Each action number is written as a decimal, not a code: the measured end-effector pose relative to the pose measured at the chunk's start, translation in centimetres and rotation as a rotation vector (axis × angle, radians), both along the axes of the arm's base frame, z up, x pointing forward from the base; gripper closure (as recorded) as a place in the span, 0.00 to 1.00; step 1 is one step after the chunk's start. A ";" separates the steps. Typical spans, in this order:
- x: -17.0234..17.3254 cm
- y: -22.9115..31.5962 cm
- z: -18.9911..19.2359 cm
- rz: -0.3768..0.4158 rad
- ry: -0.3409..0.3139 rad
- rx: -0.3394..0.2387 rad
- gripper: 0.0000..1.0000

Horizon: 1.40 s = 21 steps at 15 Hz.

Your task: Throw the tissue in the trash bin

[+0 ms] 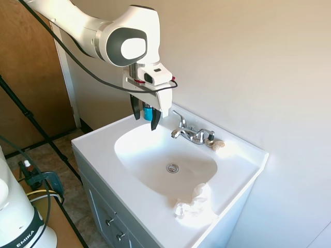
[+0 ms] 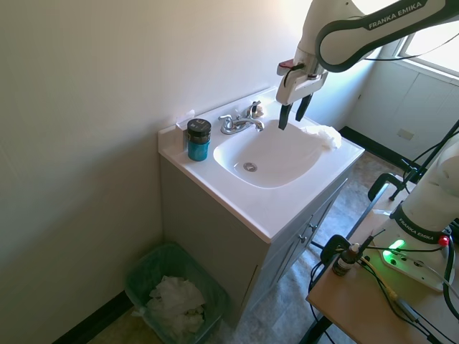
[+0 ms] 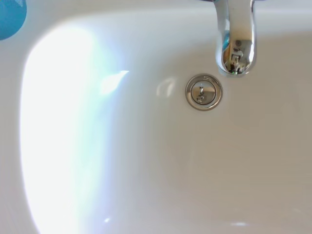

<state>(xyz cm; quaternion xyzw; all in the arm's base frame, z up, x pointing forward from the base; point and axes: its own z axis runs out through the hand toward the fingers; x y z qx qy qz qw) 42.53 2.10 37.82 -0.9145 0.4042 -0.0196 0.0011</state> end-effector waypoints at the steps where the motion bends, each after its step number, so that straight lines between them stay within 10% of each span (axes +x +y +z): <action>1: 0.0 0.0 0.0 0.000 0.001 0.000 0.00; 8: 0.5 -13.4 1.2 -0.170 0.012 -0.058 0.00; 21: 2.6 -25.3 -11.0 -0.403 0.150 -0.049 0.00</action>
